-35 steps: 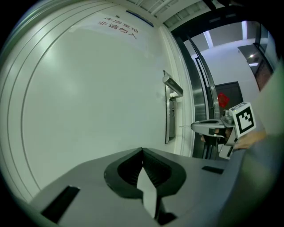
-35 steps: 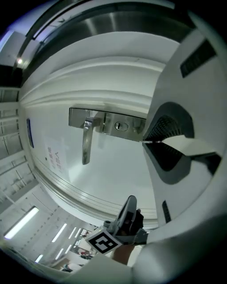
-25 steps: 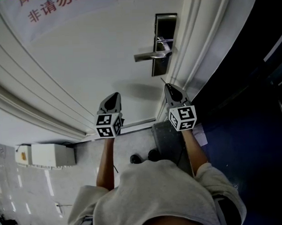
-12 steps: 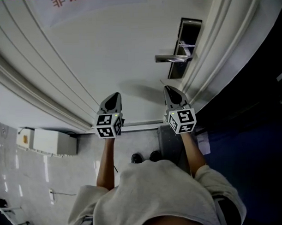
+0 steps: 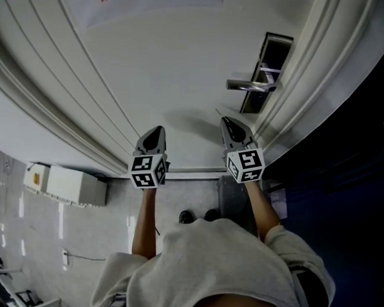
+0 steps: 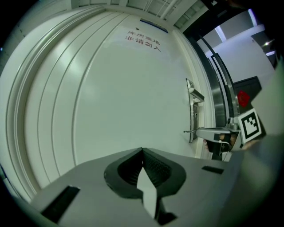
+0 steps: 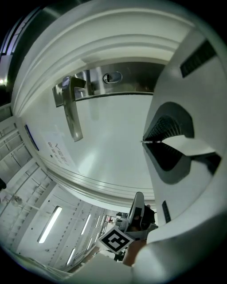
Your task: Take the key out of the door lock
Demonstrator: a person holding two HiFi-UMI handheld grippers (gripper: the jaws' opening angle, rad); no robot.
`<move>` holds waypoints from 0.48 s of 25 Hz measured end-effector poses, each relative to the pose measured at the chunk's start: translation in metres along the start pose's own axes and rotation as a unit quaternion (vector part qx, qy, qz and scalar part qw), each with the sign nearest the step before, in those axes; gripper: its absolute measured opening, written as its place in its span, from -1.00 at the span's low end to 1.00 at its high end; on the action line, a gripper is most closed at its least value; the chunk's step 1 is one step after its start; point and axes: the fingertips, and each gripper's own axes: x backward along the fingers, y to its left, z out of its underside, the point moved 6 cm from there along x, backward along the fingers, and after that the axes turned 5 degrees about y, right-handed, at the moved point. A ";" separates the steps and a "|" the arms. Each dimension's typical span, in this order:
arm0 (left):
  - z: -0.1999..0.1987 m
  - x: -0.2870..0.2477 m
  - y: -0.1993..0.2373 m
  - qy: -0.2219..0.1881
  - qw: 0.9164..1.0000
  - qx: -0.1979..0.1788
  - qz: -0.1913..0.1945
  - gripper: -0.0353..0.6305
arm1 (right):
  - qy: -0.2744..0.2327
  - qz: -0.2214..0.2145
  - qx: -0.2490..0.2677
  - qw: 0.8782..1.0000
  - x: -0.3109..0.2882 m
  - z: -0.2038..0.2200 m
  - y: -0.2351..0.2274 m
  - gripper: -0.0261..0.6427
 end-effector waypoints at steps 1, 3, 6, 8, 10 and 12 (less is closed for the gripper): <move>0.000 0.000 0.000 -0.001 1.000 0.001 0.000 -0.84 | 0.000 0.000 -0.001 1.000 0.000 0.000 0.000 -0.83; -0.001 -0.001 0.000 -0.002 1.000 0.001 0.002 -0.84 | 0.003 0.001 -0.002 1.000 -0.001 0.001 0.001 -0.83; -0.003 -0.003 -0.001 -0.002 1.000 -0.001 0.006 -0.84 | 0.004 0.002 -0.001 1.000 -0.001 0.001 0.001 -0.83; -0.004 -0.005 -0.003 -0.002 1.000 -0.002 0.010 -0.84 | 0.005 0.004 0.000 1.000 -0.001 0.001 0.000 -0.83; -0.004 -0.007 -0.004 -0.002 1.000 -0.003 0.013 -0.84 | 0.006 0.006 0.001 1.000 -0.001 0.001 0.000 -0.83; -0.003 -0.009 -0.003 -0.002 1.000 -0.003 0.014 -0.84 | 0.008 0.008 0.003 1.000 -0.001 0.001 -0.001 -0.83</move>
